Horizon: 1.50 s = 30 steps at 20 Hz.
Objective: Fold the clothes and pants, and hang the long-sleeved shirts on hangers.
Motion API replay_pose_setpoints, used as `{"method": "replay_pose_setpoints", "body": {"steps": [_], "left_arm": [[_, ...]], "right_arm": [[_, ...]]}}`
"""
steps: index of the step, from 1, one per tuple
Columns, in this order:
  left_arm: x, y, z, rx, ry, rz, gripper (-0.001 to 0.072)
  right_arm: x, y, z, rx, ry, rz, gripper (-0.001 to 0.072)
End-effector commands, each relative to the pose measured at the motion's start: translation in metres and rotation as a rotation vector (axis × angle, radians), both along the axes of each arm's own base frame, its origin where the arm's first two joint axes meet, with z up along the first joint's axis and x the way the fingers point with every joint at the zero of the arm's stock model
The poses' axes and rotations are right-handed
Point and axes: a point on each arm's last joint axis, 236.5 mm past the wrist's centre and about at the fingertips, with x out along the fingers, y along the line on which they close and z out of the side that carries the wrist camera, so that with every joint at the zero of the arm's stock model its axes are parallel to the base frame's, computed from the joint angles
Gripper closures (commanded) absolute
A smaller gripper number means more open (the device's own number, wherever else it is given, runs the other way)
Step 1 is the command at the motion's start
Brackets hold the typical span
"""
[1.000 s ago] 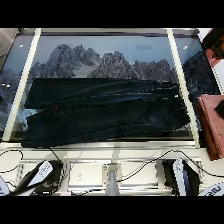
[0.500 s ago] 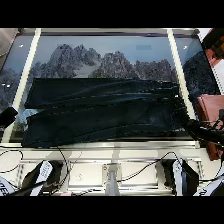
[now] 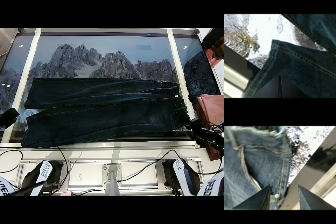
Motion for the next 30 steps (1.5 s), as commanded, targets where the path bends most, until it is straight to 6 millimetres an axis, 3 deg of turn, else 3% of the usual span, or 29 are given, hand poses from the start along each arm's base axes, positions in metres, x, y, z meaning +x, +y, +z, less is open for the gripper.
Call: {"method": "replay_pose_setpoints", "body": {"steps": [1,3,6,9,13,15,18,19,20,21,25,28,30], "left_arm": [[0.0,0.0,0.0,0.003,0.002,-0.006,0.0679],[0.0,0.0,0.0,0.003,0.002,-0.007,0.0679],[0.0,0.0,0.0,0.002,0.002,-0.007,0.0679],[0.0,0.0,0.0,0.001,0.002,-0.006,0.0678],[0.0,0.0,0.0,0.001,0.002,-0.006,0.0679],[0.0,0.0,-0.001,-0.006,0.0,0.008,0.0678],[-0.006,-0.007,-0.005,-0.073,0.018,0.079,0.0669],[-0.009,-0.01,-0.007,-0.086,0.033,0.077,0.0587],[-0.013,-0.011,-0.01,-0.1,0.04,0.097,0.0417],[-0.017,-0.011,-0.013,-0.128,0.044,0.145,0.0324],[-0.053,-0.025,-0.03,-0.243,0.174,0.231,0.0325],[-0.118,-0.026,-0.046,-0.261,0.406,0.321,0.0338],[-0.144,-0.034,-0.058,-0.32,0.463,0.381,0.0338]], "right_arm": [[0.018,-0.002,-0.013,0.115,-0.086,-0.032,0.0311],[0.018,-0.003,-0.027,0.175,-0.086,-0.048,0.0222],[0.023,0.003,-0.044,0.203,-0.11,0.019,0.0223],[0.037,0.001,-0.042,0.161,-0.197,0.092,0.0245],[0.046,-0.006,-0.037,0.081,-0.255,0.153,0.0345],[0.051,-0.005,-0.032,0.092,-0.284,0.141,0.0639],[0.056,0.007,-0.021,0.145,-0.331,0.155,0.0661],[0.056,0.009,-0.02,0.151,-0.335,0.165,0.066],[0.056,0.01,-0.02,0.154,-0.334,0.169,0.066],[0.055,0.012,-0.02,0.158,-0.333,0.177,0.066],[0.055,0.015,-0.019,0.168,-0.337,0.183,0.066],[0.055,0.015,-0.018,0.169,-0.338,0.184,0.066],[0.055,0.016,-0.018,0.172,-0.339,0.185,0.0661]]}}
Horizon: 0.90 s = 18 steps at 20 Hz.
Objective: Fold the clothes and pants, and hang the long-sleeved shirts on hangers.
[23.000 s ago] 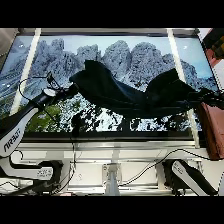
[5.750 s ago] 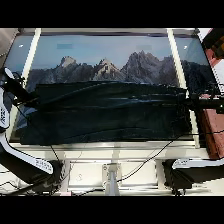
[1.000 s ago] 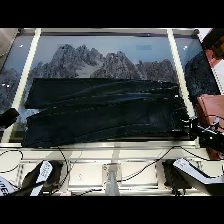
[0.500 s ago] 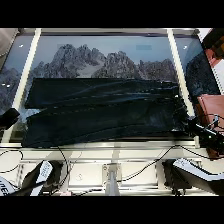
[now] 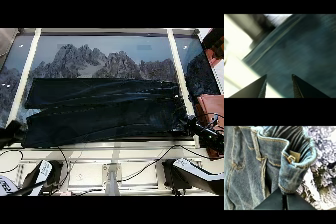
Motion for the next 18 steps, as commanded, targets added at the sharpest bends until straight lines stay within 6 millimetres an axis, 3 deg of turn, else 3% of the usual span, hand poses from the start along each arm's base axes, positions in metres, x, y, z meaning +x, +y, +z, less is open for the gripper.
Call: {"method": "replay_pose_setpoints", "body": {"steps": [1,3,4,5,6,11,15,18], "left_arm": [[-0.05,-0.022,-0.019,-0.126,0.132,0.088,0.0338],[-0.057,-0.035,-0.031,-0.186,0.124,0.118,0.0328],[-0.06,-0.037,-0.036,-0.193,0.129,0.128,0.028],[-0.06,-0.037,-0.041,-0.187,0.124,0.132,0.0164],[-0.053,-0.034,-0.046,-0.172,0.092,0.139,0.0094],[-0.018,-0.026,-0.056,-0.14,-0.071,0.209,0.0098],[-0.02,-0.027,-0.071,-0.122,-0.075,0.225,0.0099],[-0.016,-0.017,-0.072,-0.083,-0.099,0.233,0.0101]], "right_arm": [[0.0,0.002,0.001,0.009,-0.005,0.006,0.066],[0.0,0.002,0.002,0.009,-0.006,0.007,0.0661],[0.0,0.002,0.002,0.01,-0.005,0.007,0.066],[0.0,0.002,0.002,0.01,-0.006,0.007,0.066],[0.0,0.004,0.002,0.014,-0.007,0.011,0.066],[0.0,0.006,0.003,0.019,-0.008,0.018,0.066],[0.0,0.006,0.003,0.019,-0.009,0.018,0.066],[0.0,0.006,0.003,0.022,-0.009,0.02,0.066]]}}
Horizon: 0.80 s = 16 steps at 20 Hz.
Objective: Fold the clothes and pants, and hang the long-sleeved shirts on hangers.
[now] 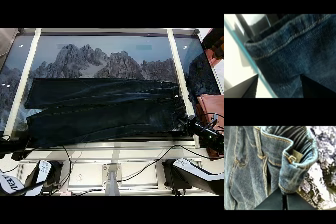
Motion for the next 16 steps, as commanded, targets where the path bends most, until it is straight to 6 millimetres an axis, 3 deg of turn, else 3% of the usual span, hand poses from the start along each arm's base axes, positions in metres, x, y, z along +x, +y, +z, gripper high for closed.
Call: {"method": "replay_pose_setpoints", "body": {"steps": [1,5,9,10,12,16], "left_arm": [[0.007,0.012,-0.003,0.054,-0.033,0.023,0.0125],[0.012,0.021,-0.002,0.092,-0.055,0.033,0.0146],[0.047,0.018,0.011,0.099,-0.218,-0.033,0.0147],[0.058,0.016,0.015,0.089,-0.265,-0.036,0.0166],[0.068,0.013,0.021,0.077,-0.313,-0.03,0.0346],[0.069,0.017,0.033,0.126,-0.336,-0.042,0.0354]], "right_arm": [[0.0,0.001,0.0,0.004,-0.001,0.002,0.066],[0.0,0.001,0.001,0.007,-0.001,0.003,0.066],[0.0,0.008,0.005,0.031,-0.015,0.025,0.0661],[0.0,0.012,0.007,0.037,-0.023,0.041,0.0661],[-0.001,0.019,0.012,0.047,-0.043,0.074,0.0661],[0.001,0.017,0.022,0.01,-0.071,0.082,0.0662]]}}
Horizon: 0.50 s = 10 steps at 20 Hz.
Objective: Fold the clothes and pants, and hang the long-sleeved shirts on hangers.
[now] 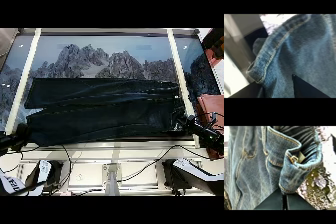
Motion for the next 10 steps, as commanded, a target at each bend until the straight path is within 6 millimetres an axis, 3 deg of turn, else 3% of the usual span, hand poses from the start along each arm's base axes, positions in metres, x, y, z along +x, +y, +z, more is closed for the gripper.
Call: {"method": "replay_pose_setpoints", "body": {"steps": [1,4,10], "left_arm": [[0.009,0.004,0.017,0.057,-0.062,-0.013,0.0354],[0.006,0.008,0.03,0.137,-0.071,-0.05,0.0354],[-0.04,-0.003,0.001,0.097,0.141,-0.085,0.0323]], "right_arm": [[0.002,0.0,0.013,-0.036,-0.036,0.014,0.0662],[0.004,-0.003,0.024,-0.083,-0.064,0.013,0.0662],[0.004,-0.005,0.025,-0.098,-0.067,0.008,0.0661]]}}
